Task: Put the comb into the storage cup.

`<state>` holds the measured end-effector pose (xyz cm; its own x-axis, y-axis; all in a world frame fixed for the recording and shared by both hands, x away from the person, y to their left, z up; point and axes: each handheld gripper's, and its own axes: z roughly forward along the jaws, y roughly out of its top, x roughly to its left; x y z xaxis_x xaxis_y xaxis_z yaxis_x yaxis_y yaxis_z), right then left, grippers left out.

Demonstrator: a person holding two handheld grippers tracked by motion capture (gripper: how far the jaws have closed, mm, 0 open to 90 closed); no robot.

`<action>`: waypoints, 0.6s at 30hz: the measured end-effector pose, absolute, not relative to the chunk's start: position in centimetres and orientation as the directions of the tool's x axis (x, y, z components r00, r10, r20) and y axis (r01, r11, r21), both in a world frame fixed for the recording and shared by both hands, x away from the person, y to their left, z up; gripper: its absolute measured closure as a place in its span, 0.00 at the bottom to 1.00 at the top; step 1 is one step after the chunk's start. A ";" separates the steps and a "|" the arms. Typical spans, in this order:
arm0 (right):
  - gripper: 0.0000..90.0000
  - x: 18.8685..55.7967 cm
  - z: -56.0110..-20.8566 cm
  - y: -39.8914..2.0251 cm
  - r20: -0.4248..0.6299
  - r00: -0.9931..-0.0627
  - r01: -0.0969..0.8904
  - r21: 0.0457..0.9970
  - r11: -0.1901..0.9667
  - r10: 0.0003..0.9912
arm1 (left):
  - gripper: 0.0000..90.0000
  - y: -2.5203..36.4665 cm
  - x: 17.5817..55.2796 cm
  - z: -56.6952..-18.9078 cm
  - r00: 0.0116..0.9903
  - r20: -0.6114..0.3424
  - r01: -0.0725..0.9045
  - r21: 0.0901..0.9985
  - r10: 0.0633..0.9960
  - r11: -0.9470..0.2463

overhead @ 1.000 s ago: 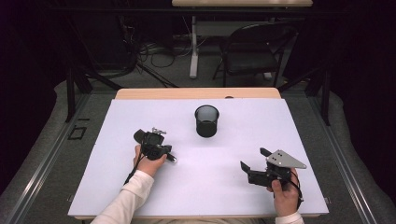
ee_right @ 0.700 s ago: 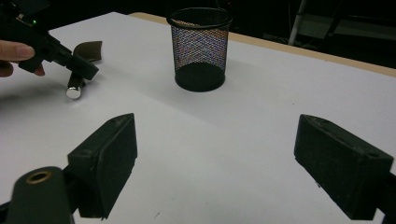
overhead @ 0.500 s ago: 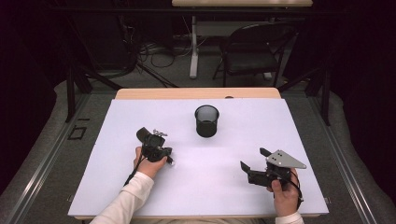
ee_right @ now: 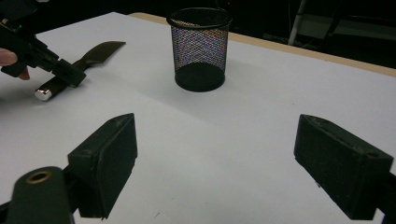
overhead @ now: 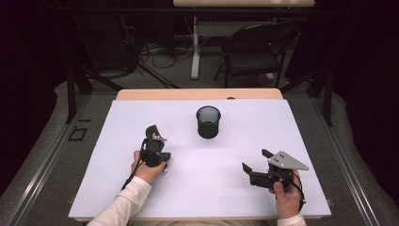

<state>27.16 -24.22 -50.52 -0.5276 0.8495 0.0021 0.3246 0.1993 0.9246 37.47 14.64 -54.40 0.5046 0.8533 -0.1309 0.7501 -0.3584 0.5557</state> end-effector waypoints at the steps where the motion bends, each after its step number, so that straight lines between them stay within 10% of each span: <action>1: 0.15 27.2 -50.5 -24.2 0.002 -0.526 0.322 0.926 0.197 0.850 | 1.00 14.7 37.4 -54.4 0.504 -0.128 0.751 0.555 0.854 -0.359; 18: 0.15 27.2 -50.6 -24.2 0.001 -0.525 0.327 0.924 0.200 0.851 | 1.00 17.1 36.2 -54.2 0.492 -0.124 0.753 0.557 0.862 -0.350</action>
